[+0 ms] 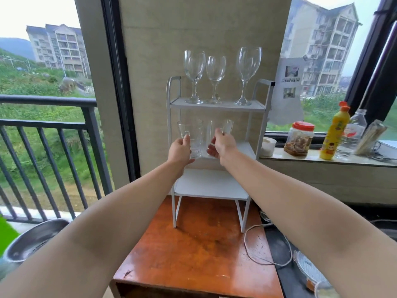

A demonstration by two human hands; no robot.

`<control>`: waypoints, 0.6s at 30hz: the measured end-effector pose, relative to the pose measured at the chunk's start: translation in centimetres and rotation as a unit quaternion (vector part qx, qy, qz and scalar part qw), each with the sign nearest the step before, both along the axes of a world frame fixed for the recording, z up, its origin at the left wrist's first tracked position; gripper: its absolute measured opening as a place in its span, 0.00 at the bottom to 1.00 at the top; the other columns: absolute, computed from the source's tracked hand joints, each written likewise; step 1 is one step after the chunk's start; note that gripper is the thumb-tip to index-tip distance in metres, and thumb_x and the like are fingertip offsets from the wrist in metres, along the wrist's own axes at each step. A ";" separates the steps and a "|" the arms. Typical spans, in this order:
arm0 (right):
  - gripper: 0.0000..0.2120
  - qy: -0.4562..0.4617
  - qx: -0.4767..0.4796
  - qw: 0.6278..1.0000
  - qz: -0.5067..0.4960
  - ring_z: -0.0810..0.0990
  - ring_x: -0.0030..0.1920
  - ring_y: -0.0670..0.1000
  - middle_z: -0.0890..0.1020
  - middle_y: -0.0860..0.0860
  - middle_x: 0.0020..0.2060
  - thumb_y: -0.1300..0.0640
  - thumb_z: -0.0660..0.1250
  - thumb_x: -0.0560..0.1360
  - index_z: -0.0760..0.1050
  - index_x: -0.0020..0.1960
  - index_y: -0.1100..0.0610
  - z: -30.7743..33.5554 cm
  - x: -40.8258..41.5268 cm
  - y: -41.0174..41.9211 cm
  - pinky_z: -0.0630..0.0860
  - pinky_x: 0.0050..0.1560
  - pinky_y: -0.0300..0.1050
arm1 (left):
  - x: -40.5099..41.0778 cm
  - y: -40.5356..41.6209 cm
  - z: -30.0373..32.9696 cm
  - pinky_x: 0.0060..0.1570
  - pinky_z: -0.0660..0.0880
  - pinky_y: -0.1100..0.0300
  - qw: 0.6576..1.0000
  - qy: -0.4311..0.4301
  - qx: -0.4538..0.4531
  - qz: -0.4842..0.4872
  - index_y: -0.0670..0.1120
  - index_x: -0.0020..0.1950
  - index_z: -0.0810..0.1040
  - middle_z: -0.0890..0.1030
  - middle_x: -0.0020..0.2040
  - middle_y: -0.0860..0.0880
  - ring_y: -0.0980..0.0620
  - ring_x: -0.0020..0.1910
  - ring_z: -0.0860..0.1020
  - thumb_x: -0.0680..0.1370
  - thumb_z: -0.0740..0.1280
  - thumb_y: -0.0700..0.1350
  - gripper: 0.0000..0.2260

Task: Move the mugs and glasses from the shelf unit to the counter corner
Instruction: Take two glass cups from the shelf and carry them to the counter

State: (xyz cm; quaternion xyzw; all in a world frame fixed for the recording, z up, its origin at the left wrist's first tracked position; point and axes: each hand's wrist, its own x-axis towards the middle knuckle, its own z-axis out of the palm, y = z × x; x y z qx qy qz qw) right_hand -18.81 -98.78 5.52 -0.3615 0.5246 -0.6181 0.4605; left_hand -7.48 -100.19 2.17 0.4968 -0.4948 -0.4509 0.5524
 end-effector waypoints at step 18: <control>0.17 -0.055 0.038 0.990 -0.128 0.73 0.27 0.48 0.72 0.51 0.31 0.51 0.56 0.81 0.70 0.36 0.56 -10.4 -4.7 21.5 0.74 0.26 0.38 | -1.3 19.1 -6.8 0.49 0.81 0.51 0.988 -0.066 0.071 -0.116 0.43 0.48 0.80 0.71 0.34 0.51 0.52 0.38 0.73 0.78 0.61 0.59 0.20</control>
